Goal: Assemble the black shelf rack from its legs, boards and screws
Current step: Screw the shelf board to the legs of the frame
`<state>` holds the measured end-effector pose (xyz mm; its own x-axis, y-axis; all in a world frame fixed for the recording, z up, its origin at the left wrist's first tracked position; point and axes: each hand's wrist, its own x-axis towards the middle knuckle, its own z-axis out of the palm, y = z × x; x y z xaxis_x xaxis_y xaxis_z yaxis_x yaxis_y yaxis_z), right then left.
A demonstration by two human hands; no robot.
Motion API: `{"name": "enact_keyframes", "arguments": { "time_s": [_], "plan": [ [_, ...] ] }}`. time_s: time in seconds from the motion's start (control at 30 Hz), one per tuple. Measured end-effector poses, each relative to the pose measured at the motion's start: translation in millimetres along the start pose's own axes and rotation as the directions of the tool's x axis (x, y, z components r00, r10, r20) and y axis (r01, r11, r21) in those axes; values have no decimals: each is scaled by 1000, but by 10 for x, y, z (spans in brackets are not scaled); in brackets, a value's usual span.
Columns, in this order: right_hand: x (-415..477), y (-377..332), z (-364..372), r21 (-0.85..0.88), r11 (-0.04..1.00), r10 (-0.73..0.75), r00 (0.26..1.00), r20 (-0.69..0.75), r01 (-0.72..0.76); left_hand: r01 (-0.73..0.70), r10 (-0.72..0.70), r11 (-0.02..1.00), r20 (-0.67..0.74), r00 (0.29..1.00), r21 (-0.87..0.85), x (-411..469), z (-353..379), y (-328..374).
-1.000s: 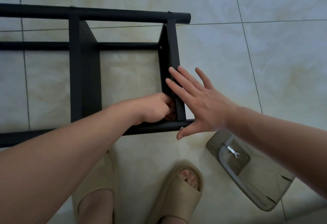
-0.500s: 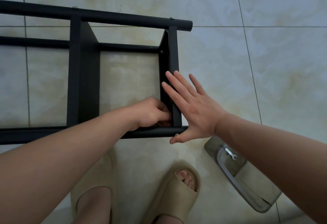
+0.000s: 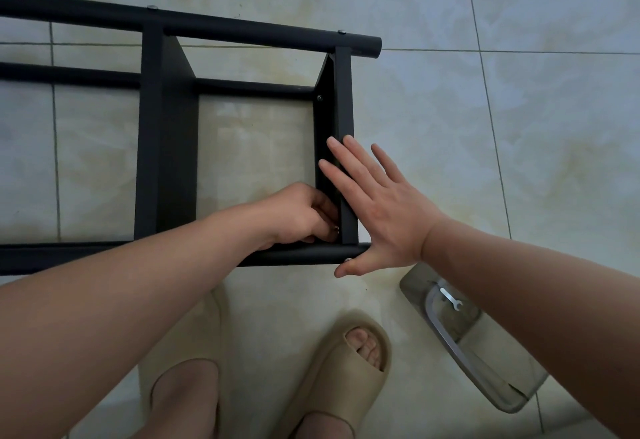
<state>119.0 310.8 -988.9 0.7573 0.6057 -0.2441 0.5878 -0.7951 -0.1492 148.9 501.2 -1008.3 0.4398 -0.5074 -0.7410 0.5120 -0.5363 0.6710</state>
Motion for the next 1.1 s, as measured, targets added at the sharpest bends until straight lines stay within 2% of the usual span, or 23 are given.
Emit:
{"name": "enact_keyframes", "arguments": {
  "time_s": [0.23, 0.47, 0.7, 0.97, 1.1],
  "plan": [
    [0, -8, -12, -10, 1000, 2, 1000, 0, -2, 12, -12, 997, -5, 1000, 72, 3, 16, 33],
    [0, -10, -25, -20, 1000, 0, 1000, 1, 0, 27, -27, 999, 3, 1000, -20, 17, 21, 3],
    [-1, -9, -19, -17, 1000, 2, 1000, 3, -2, 153, -135, 968, 99, 986, -198, 47, -16, -13],
    [-2, -9, -2, -16, 1000, -2, 1000, -7, 2, 191, -136, 947, 217, 967, -257, 4, -37, 18],
    [-2, -3, -6, -8, 1000, 3, 1000, 1, -3, 163, -132, 964, 153, 979, -210, 24, -20, 21]
  ]
}}
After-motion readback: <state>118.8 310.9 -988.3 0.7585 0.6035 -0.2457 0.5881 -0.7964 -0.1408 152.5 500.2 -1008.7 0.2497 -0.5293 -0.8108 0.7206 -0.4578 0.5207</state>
